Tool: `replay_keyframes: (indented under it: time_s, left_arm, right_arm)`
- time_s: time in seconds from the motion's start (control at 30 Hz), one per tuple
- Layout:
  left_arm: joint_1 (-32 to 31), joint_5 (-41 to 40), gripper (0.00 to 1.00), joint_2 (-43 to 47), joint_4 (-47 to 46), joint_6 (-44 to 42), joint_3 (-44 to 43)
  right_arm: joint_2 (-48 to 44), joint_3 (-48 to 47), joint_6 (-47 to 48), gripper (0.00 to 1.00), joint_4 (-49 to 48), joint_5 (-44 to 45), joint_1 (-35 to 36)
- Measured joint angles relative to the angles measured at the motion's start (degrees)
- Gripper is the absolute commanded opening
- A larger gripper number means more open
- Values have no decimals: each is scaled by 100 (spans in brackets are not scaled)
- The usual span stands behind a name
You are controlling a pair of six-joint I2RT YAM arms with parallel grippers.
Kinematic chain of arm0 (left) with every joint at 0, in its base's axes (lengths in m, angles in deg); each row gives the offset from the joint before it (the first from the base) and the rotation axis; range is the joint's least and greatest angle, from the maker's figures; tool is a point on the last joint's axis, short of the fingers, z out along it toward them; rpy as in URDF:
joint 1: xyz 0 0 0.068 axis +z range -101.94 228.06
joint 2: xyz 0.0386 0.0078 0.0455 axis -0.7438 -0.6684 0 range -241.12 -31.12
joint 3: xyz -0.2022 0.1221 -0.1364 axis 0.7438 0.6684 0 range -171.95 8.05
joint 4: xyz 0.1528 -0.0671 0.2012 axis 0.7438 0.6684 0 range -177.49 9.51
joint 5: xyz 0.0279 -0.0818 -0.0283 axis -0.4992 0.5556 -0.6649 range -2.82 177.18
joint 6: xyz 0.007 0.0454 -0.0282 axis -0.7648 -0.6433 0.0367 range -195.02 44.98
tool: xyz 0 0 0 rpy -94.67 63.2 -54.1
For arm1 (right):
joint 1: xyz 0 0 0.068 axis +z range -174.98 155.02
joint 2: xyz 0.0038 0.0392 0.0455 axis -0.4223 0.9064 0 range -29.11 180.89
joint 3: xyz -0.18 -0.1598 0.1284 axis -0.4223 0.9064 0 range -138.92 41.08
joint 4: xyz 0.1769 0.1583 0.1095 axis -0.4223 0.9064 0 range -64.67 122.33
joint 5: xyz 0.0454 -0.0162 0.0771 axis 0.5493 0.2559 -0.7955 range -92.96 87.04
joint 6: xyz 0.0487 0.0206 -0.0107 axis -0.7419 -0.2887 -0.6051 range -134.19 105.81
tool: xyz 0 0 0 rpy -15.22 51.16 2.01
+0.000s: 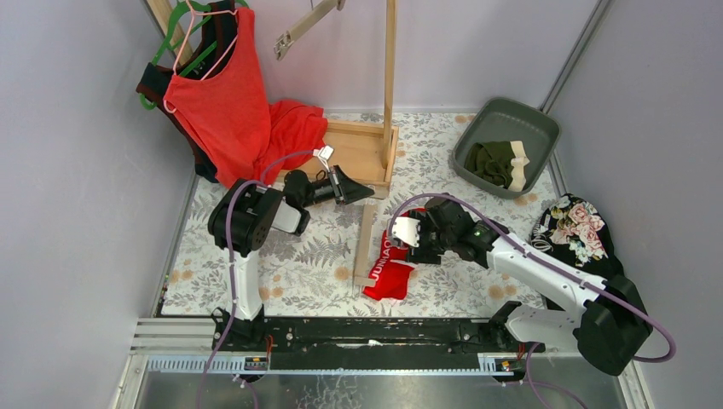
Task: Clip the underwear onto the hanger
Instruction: Clamp the underwear onto the hanger.
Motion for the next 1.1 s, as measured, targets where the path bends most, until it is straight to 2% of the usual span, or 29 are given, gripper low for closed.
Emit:
replay_keyframes:
  time_s: [0.23,0.47,0.67,1.1]
  left_arm:
    - [28,199,0,0,31,-4,-122]
    - [48,297,0,0,57,-24,-127]
    - [59,332,0,0,90,-48,-133]
    - [63,374,0,-4,118,-74,-175]
  right_arm:
    - [208,-7,212,63,-345,-264,-9]
    - [876,-52,382,62,-546,-459,-9]
    - [942,-52,426,58,-697,-610,-9]
    - [1475,-101,446,23,-977,-706,-9]
